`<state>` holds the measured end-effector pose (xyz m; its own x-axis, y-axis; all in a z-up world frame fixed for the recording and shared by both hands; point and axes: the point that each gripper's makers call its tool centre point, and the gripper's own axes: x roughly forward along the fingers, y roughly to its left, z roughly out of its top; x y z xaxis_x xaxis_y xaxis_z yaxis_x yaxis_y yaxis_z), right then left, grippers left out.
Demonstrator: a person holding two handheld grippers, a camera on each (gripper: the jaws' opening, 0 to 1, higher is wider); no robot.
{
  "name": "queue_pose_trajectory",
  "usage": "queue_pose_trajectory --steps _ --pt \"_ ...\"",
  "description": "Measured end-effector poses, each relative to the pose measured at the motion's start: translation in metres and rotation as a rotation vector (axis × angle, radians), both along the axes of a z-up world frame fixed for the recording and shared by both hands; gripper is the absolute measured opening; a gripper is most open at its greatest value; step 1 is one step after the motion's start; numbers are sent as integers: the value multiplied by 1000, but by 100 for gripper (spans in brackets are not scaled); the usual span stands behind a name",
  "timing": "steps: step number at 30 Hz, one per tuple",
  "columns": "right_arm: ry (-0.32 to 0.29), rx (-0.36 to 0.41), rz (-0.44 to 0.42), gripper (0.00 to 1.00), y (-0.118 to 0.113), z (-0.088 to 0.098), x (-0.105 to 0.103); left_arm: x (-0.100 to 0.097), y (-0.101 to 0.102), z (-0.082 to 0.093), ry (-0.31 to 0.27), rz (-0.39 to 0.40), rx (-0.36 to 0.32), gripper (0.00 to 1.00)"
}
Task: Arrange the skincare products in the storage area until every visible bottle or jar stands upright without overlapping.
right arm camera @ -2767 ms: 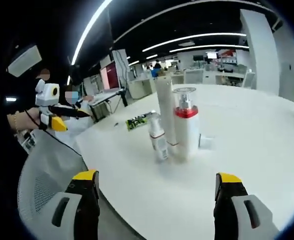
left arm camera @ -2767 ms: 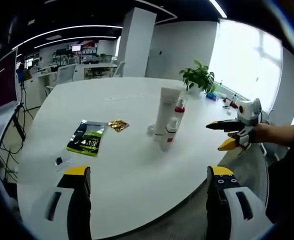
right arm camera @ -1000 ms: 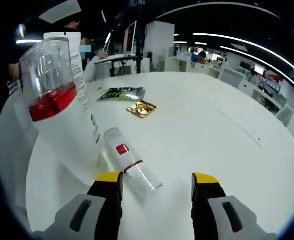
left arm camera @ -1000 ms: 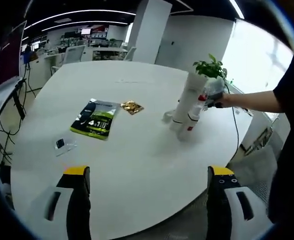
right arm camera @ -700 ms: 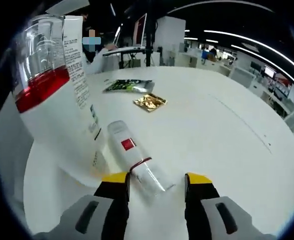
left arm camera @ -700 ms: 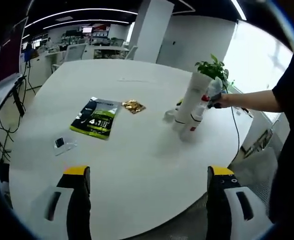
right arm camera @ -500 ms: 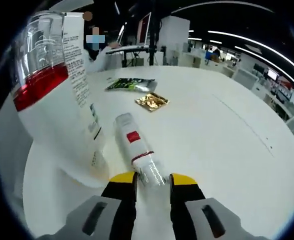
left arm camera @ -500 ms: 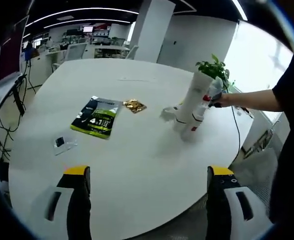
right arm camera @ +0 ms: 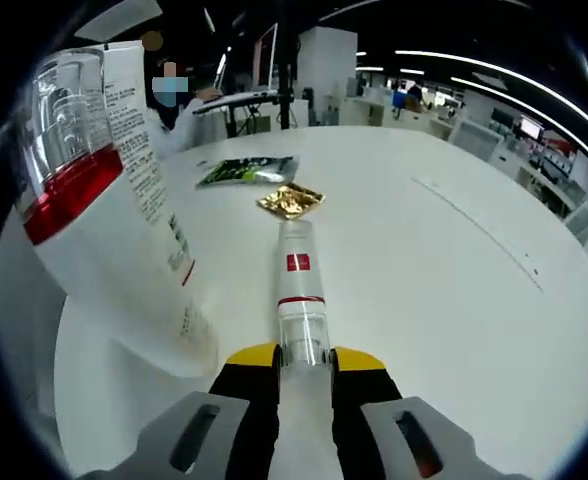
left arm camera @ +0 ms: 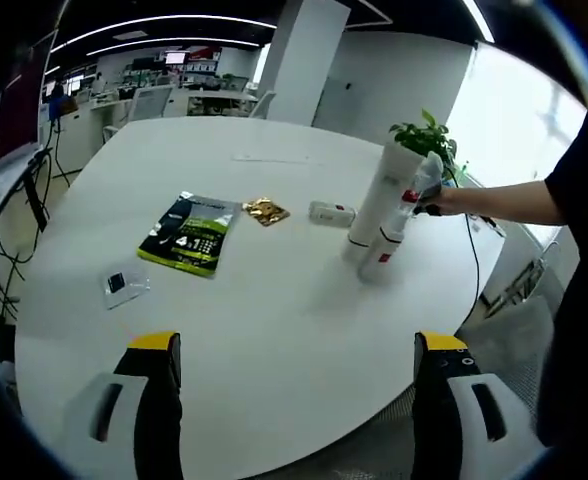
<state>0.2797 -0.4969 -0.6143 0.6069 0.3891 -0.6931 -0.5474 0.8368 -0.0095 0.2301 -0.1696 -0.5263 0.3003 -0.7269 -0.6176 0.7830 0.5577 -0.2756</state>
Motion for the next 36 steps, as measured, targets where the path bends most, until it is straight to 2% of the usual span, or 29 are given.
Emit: queue_pose_trajectory --steps 4,7,10,12,13,17,20,22,23,24,27,30,31,33,35,36 --pt "-25 -13 -24 9 -6 13 -4 0 -2 5 -8 -6 -5 90" --pt "-93 4 -77 9 -14 37 -8 1 -3 12 -25 -17 -8 90" --pt "-169 40 -145 9 -19 70 -19 2 -4 19 -38 -19 -19 90" --pt "-219 50 -177 9 -29 86 -25 1 -4 23 -44 -22 -22 90" --pt "-235 49 -186 9 -34 92 -29 -1 -4 25 -46 -27 -24 90" --pt "-324 45 -218 9 -30 140 -46 -8 -5 31 -54 -46 -31 90" --pt "-396 69 -229 9 -36 166 -51 -13 -5 38 -63 -57 -40 90" --pt "-438 81 -214 9 -24 189 -58 -19 -8 46 -53 -58 -75 90" --pt "-455 78 -201 9 4 210 -66 -22 -10 49 -49 -59 -92 90" --pt "-477 81 -184 9 12 222 -70 -25 -13 55 -44 -62 -109 90" --pt "-517 100 -136 9 26 242 -77 -33 -17 66 -30 -79 -152 90" --pt "-538 111 -91 9 47 256 -86 -41 -24 83 -5 -96 -219 90" --pt "-542 117 -58 9 66 260 -92 -43 -25 89 0 -98 -239 90" --pt "-537 133 -29 9 87 261 -100 -49 -29 103 13 -116 -287 90" --pt "-526 141 -5 9 98 257 -104 -52 -30 115 19 -123 -325 90" --pt "-517 147 14 9 113 255 -108 -53 -31 121 20 -125 -342 90"
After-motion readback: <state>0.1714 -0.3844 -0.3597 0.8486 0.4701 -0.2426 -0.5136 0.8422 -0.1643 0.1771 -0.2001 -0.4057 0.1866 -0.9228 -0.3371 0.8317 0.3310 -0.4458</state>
